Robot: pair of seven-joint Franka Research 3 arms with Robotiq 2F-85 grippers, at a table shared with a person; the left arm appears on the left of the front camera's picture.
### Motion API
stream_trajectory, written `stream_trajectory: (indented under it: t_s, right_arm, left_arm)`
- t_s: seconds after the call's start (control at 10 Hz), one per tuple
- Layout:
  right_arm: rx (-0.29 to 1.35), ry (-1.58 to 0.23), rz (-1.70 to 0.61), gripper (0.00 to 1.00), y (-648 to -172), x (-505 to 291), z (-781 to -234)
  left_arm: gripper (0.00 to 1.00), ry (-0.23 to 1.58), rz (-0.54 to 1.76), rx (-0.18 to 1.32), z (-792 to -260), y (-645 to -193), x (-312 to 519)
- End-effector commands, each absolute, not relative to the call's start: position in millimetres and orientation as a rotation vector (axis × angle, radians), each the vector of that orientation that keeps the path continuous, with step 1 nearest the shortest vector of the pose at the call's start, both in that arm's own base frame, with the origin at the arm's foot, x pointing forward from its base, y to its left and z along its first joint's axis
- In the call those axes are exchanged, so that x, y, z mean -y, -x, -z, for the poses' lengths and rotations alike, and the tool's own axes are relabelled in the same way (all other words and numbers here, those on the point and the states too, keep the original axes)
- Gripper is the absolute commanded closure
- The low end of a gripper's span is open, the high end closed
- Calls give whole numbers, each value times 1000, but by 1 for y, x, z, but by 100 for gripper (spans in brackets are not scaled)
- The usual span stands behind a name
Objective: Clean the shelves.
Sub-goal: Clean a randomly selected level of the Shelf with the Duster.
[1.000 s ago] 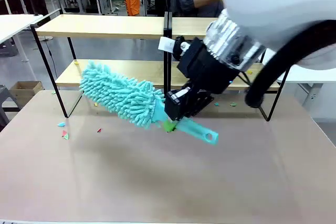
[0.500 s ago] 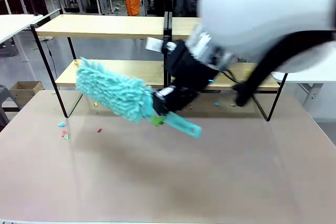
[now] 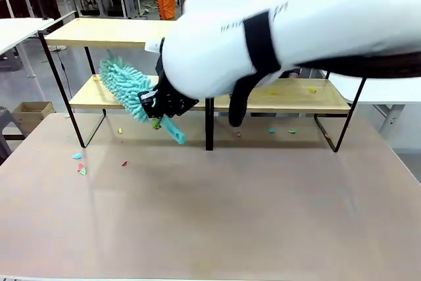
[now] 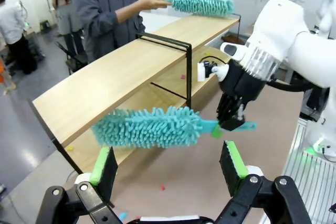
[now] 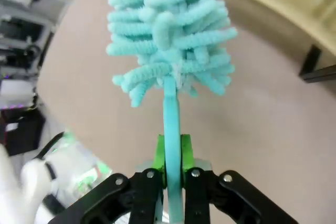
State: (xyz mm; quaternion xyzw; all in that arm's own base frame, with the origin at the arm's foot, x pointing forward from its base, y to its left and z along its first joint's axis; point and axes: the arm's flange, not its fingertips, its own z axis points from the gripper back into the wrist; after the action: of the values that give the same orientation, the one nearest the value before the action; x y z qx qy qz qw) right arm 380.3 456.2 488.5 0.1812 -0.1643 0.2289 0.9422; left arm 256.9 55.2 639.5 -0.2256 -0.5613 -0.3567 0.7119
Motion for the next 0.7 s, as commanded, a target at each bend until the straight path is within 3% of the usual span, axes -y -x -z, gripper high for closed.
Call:
stream_trajectory:
  t_s: [0.0,0.6]
  right_arm:
    - [337,-287,-386,88,-394,-519,-488]
    - [474,-233,-318,88,-420,-603,-485]
  left_arm:
    - [0,505,796,1245,-638,-258,-55]
    - [0,505,796,1245,-638,-258,-55]
